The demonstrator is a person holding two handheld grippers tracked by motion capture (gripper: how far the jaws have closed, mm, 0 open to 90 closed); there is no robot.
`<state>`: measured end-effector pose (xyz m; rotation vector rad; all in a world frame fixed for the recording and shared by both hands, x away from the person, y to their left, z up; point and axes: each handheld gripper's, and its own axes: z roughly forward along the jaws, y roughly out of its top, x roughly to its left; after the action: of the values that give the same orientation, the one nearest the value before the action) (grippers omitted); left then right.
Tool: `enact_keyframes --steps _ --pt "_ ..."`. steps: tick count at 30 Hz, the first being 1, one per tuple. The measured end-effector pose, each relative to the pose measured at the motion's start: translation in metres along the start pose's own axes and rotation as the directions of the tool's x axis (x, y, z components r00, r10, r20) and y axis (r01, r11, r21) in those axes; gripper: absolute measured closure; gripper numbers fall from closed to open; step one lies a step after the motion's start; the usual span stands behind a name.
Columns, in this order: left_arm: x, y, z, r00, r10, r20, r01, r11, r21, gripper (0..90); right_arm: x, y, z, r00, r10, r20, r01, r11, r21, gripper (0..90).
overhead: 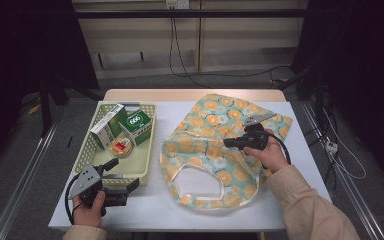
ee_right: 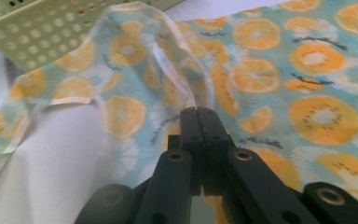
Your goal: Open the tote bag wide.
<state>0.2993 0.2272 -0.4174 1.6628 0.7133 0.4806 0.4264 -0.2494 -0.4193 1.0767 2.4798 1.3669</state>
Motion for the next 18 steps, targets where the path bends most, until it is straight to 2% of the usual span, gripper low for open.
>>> enact_keyframes --steps 4,9,16,18 --pt "0.0 0.0 -0.001 1.0 -0.001 -0.002 0.001 1.0 0.003 2.4 -0.015 -0.008 0.004 0.9987 0.036 0.036 -0.037 0.999 0.021 90.0" --pt "-0.001 0.0 0.001 1.0 0.004 0.003 -0.004 1.0 0.005 2.4 -0.025 -0.016 0.01 0.9961 0.047 0.074 -0.05 0.998 0.042 89.5" --pt "0.0 -0.001 0.0 1.0 -0.002 0.0 0.002 1.0 0.004 2.4 -0.025 -0.024 0.021 0.9943 0.006 0.107 -0.016 0.996 0.088 86.4" --pt "-0.001 -0.001 0.0 1.0 -0.005 0.0 0.005 1.0 0.005 2.4 -0.023 -0.026 0.025 0.9948 -0.009 0.102 -0.002 0.995 0.104 86.2"
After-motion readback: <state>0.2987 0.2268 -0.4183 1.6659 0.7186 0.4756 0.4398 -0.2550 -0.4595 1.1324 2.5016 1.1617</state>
